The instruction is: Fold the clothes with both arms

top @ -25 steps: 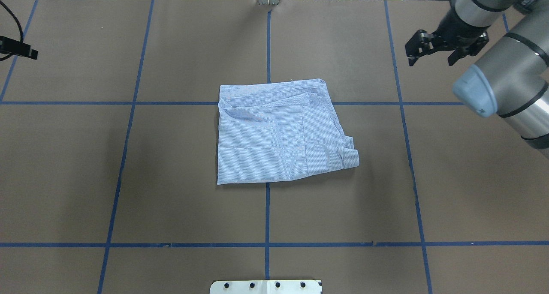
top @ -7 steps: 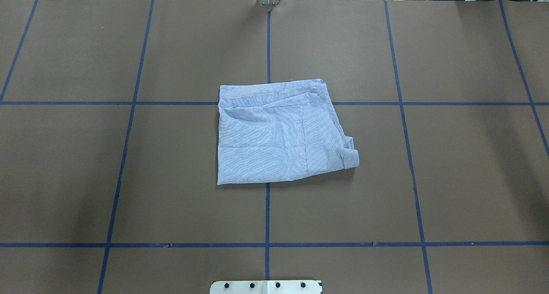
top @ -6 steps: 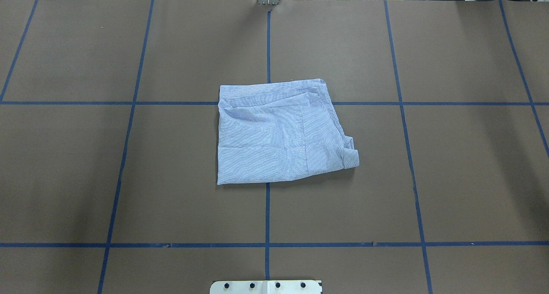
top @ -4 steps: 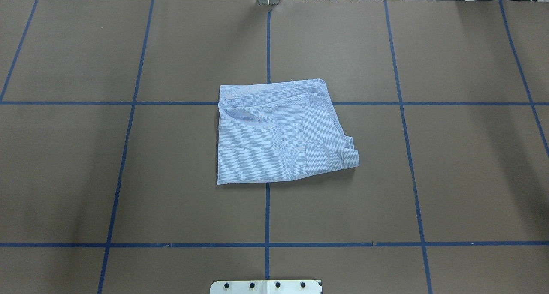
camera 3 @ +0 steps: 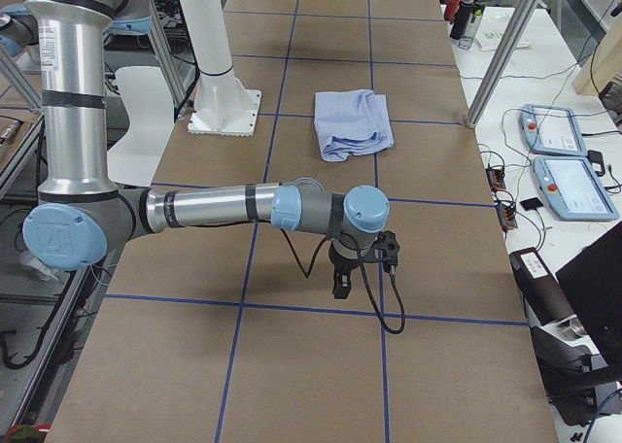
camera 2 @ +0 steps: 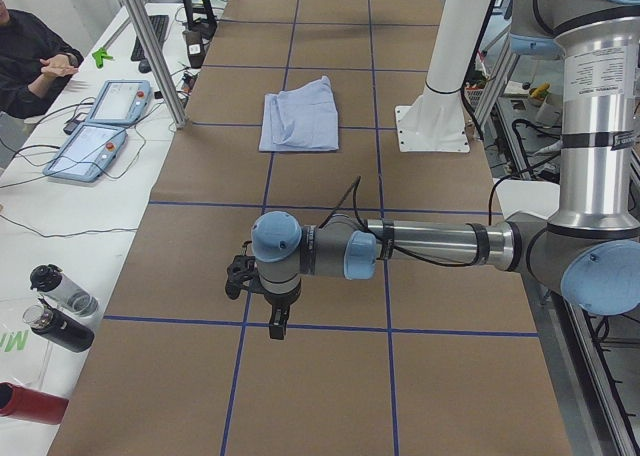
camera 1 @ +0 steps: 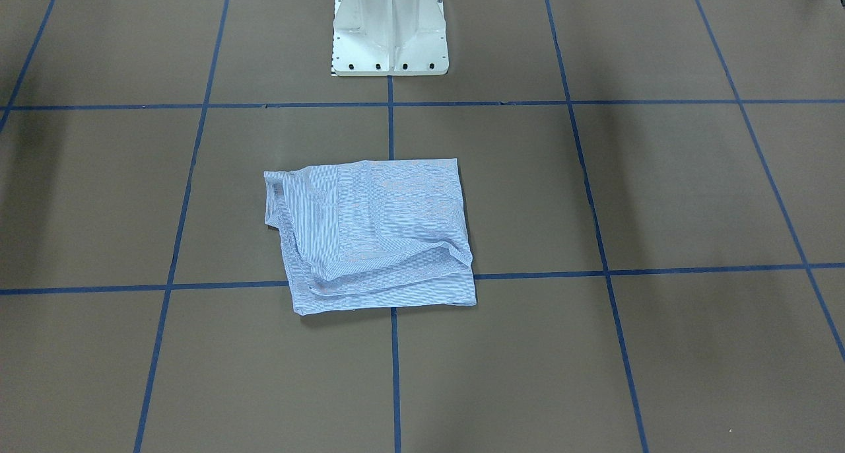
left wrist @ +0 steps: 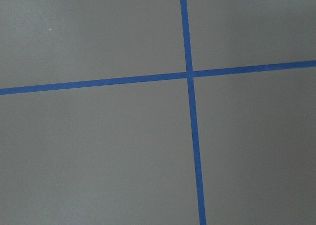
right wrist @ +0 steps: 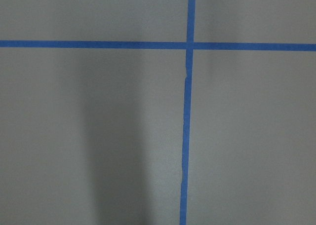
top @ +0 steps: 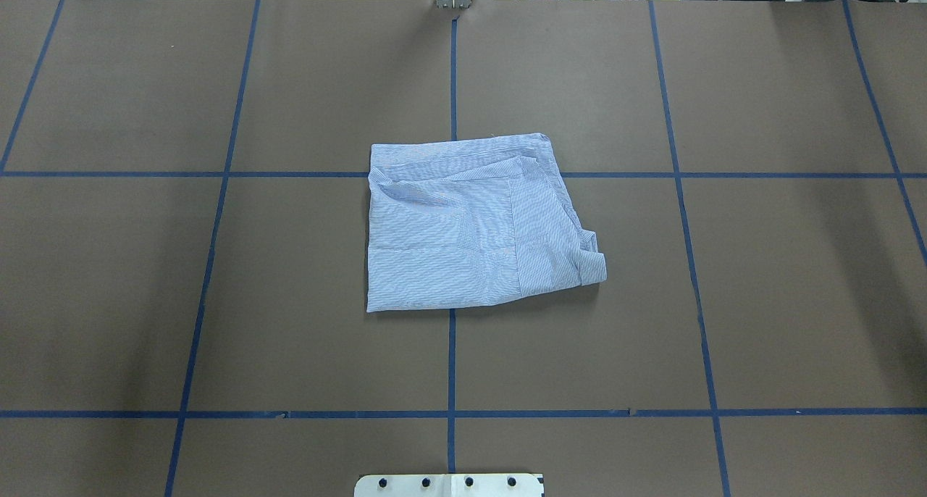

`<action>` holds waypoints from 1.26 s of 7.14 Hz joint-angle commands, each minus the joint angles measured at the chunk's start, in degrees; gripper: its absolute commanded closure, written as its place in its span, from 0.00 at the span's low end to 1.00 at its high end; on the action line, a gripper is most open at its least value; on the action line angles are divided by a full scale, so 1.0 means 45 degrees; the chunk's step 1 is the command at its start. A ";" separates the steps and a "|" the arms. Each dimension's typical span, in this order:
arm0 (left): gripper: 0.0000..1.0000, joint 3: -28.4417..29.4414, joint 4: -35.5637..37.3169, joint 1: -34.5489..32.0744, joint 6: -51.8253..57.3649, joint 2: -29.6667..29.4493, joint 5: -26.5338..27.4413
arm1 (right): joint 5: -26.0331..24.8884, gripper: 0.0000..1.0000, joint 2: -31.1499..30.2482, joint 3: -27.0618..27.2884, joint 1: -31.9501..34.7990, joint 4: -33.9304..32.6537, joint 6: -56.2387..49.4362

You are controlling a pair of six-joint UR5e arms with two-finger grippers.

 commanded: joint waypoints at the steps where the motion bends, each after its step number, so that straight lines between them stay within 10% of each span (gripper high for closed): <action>1: 0.00 -0.0010 -0.0019 0.0019 -0.0013 -0.0012 -0.0004 | -0.0096 0.00 -0.0025 0.0002 0.0028 0.0089 0.0048; 9: 0.00 -0.0010 -0.0058 0.0057 -0.0091 -0.0032 0.0035 | -0.0116 0.00 -0.0142 -0.0096 0.0340 0.0361 0.0029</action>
